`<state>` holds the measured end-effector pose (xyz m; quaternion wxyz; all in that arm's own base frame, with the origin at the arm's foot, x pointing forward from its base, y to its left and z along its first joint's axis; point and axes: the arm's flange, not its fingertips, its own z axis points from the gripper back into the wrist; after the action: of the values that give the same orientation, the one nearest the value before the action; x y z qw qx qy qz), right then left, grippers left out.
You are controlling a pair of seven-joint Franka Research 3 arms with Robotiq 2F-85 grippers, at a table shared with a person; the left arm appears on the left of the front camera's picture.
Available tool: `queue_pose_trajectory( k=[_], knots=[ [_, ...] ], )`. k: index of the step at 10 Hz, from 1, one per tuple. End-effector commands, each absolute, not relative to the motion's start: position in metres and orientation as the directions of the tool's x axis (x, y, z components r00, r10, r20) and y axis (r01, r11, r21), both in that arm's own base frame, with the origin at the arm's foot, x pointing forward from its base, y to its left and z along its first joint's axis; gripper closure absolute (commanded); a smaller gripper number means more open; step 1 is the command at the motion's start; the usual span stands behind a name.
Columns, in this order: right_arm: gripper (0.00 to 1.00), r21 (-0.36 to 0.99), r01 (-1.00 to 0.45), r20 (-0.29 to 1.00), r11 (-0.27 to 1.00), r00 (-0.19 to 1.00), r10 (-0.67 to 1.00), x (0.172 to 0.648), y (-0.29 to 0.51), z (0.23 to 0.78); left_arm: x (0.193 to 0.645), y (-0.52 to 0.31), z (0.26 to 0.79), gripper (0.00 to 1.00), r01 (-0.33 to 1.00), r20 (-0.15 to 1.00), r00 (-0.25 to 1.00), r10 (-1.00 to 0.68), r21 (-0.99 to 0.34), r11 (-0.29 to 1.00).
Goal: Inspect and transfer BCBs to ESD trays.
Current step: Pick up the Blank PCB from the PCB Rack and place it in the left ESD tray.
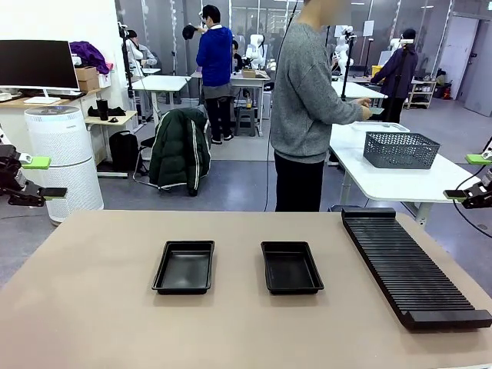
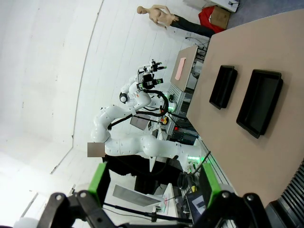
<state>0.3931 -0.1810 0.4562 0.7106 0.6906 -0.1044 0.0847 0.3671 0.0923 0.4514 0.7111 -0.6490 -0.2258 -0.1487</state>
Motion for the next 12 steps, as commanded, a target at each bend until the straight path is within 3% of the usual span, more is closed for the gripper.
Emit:
queue_pose_trajectory(
  k=[1, 12],
  knots=[
    [0.00, 0.964, -0.260, 0.262, 0.044, 0.965, -0.022, 0.3929, -0.1810, 0.4574, 0.3672, 0.0930, 0.4515, 0.00, 0.497, 0.507, 0.858, 0.087, -0.861, 0.111],
    [0.00, 0.964, -0.260, 0.262, 0.044, 0.965, -0.022, 0.3929, -0.1810, 0.4574, 0.3672, 0.0930, 0.4515, 0.00, 0.497, 0.507, 0.858, 0.087, -0.861, 0.111]
  ],
)
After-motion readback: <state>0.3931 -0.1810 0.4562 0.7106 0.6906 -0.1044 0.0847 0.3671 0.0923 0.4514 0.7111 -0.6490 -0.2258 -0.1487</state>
